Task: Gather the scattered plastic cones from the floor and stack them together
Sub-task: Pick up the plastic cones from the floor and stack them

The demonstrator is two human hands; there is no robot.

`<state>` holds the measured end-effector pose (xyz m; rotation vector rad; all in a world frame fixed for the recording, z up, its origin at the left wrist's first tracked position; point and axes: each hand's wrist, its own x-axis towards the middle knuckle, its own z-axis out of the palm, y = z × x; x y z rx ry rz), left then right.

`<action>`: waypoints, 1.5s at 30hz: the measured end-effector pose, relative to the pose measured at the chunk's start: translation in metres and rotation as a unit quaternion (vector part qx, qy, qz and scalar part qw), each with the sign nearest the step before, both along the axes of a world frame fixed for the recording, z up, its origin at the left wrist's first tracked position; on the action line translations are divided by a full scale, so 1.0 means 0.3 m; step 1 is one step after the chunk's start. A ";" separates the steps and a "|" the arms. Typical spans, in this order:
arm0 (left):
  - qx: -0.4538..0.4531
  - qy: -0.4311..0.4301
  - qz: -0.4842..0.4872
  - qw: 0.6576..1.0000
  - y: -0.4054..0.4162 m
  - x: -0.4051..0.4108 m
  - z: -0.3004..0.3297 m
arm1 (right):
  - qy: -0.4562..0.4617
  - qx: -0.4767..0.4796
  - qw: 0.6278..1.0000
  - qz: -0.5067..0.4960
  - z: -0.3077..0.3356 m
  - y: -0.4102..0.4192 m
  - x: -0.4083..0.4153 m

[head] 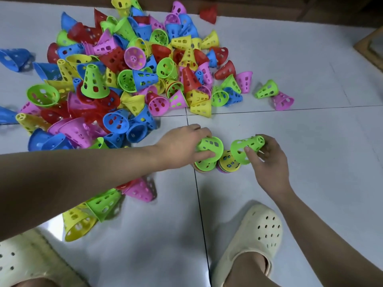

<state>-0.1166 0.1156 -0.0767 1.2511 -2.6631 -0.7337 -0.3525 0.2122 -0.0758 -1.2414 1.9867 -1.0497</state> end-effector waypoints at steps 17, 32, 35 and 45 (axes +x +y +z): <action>0.085 -0.018 -0.005 0.996 -0.002 -0.050 -0.087 | -0.003 0.054 0.998 0.032 -0.096 0.041 -0.060; 0.054 -0.183 -0.075 0.979 0.039 0.523 -0.073 | 0.071 0.009 0.978 0.196 -0.006 0.007 0.158; 0.050 -0.212 -0.070 0.974 0.072 0.616 -0.084 | 0.069 0.031 0.934 0.350 -0.015 0.003 0.287; -0.024 -0.262 -0.091 0.961 0.144 0.638 -0.161 | 0.148 0.158 0.822 0.527 -0.149 -0.009 0.527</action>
